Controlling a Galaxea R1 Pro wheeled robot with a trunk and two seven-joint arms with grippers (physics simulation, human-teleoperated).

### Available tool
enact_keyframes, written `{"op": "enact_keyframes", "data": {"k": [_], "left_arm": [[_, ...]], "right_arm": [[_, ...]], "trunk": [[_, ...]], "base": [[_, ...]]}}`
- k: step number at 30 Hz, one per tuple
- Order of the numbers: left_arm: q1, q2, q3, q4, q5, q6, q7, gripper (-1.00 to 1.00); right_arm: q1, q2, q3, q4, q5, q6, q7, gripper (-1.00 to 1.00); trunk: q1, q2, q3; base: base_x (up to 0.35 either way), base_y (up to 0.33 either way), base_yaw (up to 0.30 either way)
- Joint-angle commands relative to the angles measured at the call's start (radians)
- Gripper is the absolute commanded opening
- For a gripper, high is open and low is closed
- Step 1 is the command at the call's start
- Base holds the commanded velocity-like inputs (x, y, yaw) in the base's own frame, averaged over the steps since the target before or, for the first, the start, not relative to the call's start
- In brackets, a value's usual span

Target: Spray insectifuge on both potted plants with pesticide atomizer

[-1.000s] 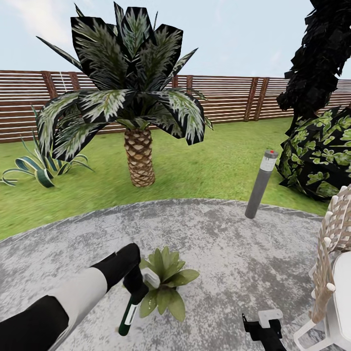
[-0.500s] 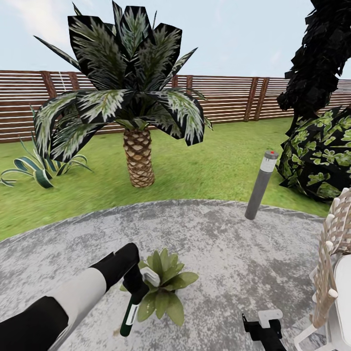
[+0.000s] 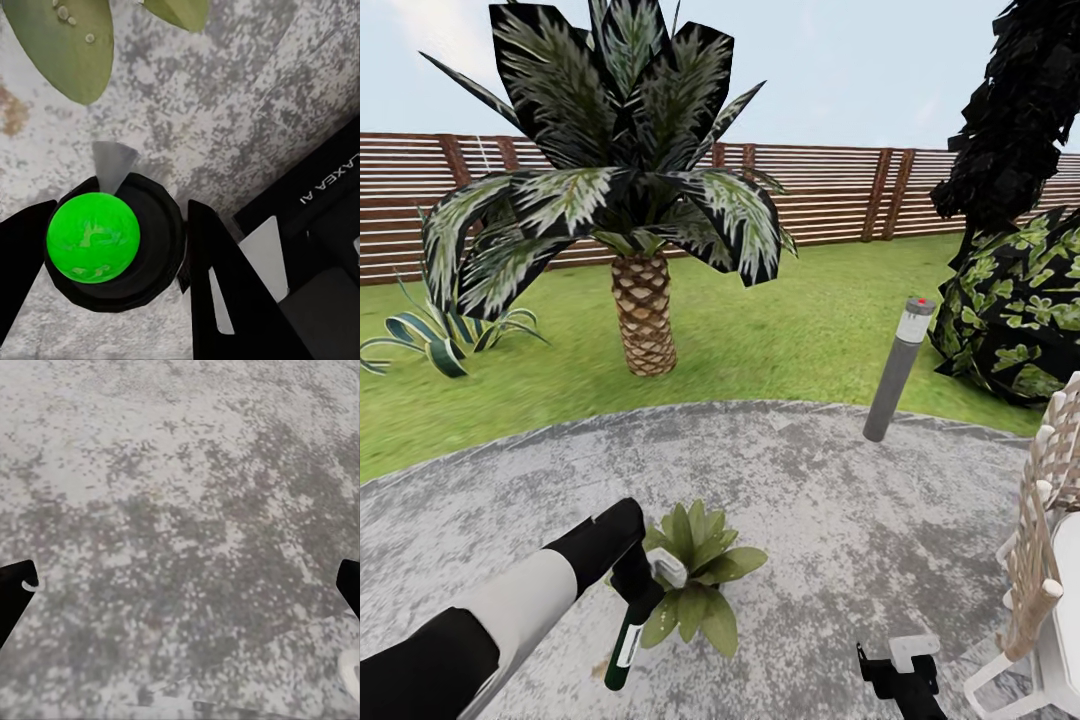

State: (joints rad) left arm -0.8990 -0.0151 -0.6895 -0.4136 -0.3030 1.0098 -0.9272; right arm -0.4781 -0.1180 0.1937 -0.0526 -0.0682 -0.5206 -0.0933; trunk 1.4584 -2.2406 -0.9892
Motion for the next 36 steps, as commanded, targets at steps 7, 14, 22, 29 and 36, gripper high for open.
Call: {"op": "enact_keyframes", "data": {"k": [7,14,22,29,36], "left_arm": [[0.061,0.006,-0.005,0.001,-0.013,0.001,-0.008,-1.00],[0.099,0.017,-0.002,0.001,-0.013,0.001,0.009,-1.00],[0.101,0.023,-0.001,0.065,-0.006,-0.003,0.080,-1.00],[0.113,-0.040,-0.001,0.066,-0.006,-0.003,0.080,-1.00],[0.119,0.041,0.031,0.068,-0.006,-0.005,0.080,-1.00]], "right_arm": [[0.000,0.000,0.009,0.000,-0.007,-0.003,-0.003,1.00],[0.000,0.000,0.009,0.000,-0.007,-0.003,-0.003,1.00],[0.000,0.000,0.009,0.000,-0.007,-0.003,-0.003,1.00],[0.000,0.000,0.009,0.000,-0.007,-0.003,-0.003,1.00],[0.000,0.000,0.009,0.000,-0.007,-0.003,-0.003,1.00]], "trunk": [[0.000,0.000,-0.001],[0.000,0.000,-0.001],[0.000,0.000,-0.001],[0.000,0.000,-0.001],[0.000,0.000,-0.001]], "base": [[0.000,0.000,0.000],[0.000,0.000,0.000],[0.000,0.000,0.000],[0.000,0.000,0.000],[0.000,0.000,0.000]]}}
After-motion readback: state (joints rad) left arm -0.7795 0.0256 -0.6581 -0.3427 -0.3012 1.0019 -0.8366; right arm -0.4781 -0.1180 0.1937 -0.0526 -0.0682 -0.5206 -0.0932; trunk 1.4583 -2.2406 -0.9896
